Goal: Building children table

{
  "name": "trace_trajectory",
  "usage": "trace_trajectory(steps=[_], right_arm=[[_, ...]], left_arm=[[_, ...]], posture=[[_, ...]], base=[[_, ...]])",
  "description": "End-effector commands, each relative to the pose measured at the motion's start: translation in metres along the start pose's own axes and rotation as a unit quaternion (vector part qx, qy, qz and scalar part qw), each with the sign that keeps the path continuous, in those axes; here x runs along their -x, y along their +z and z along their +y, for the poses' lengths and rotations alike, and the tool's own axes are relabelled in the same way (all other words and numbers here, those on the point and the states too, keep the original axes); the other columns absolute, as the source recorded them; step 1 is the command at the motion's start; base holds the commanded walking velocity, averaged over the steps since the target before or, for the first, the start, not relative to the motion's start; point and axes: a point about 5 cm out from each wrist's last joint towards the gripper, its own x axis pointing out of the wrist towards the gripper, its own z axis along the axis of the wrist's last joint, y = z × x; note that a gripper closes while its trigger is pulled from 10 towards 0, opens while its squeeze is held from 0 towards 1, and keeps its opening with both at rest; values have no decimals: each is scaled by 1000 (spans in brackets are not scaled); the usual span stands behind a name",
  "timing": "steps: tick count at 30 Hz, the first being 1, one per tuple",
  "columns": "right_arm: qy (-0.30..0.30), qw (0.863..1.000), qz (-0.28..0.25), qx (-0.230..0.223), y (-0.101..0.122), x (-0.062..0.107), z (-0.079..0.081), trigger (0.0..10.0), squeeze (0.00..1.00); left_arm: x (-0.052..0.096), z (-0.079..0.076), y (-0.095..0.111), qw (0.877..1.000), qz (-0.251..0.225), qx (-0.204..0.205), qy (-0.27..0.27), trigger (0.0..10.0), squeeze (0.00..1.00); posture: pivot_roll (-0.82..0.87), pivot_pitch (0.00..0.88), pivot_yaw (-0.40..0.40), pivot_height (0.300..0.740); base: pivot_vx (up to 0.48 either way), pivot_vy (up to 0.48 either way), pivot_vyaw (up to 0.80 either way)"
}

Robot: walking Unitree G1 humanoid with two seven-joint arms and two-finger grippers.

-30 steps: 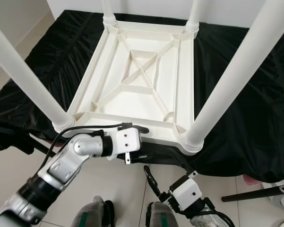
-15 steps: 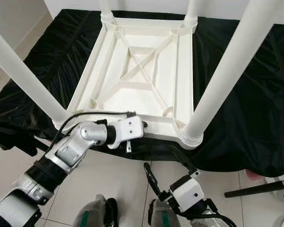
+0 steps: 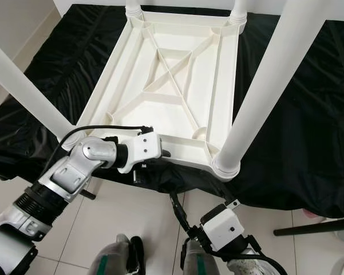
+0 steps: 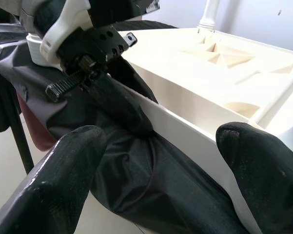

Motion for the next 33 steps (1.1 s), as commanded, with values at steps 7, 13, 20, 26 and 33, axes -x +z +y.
trace_trajectory(steps=[7,13,20,26,33], right_arm=[[2,1000,23,1,-12,5,1,10000,0],[4,999,33,3,-18,9,1,10000,0],[8,999,34,4,-20,8,0,10000,0],[12,999,35,8,-26,9,-2,10000,0],[10,999,34,9,-25,9,-2,10000,0]], left_arm=[[8,-1,9,999,-10,3,-48,10000,1000],[7,10,17,1000,-17,0,-26,10000,0],[6,14,24,999,-25,-4,-21,10000,0],[-3,7,18,999,-13,-2,-31,10000,0],[-14,8,7,1000,18,12,-16,10000,0]], posture=[[-107,142,118,740],[-102,148,113,740],[-92,152,97,740],[-93,155,89,740],[-96,159,90,740]], base=[[0,0,0],[0,0,0],[0,0,0],[0,0,0],[0,0,0]])
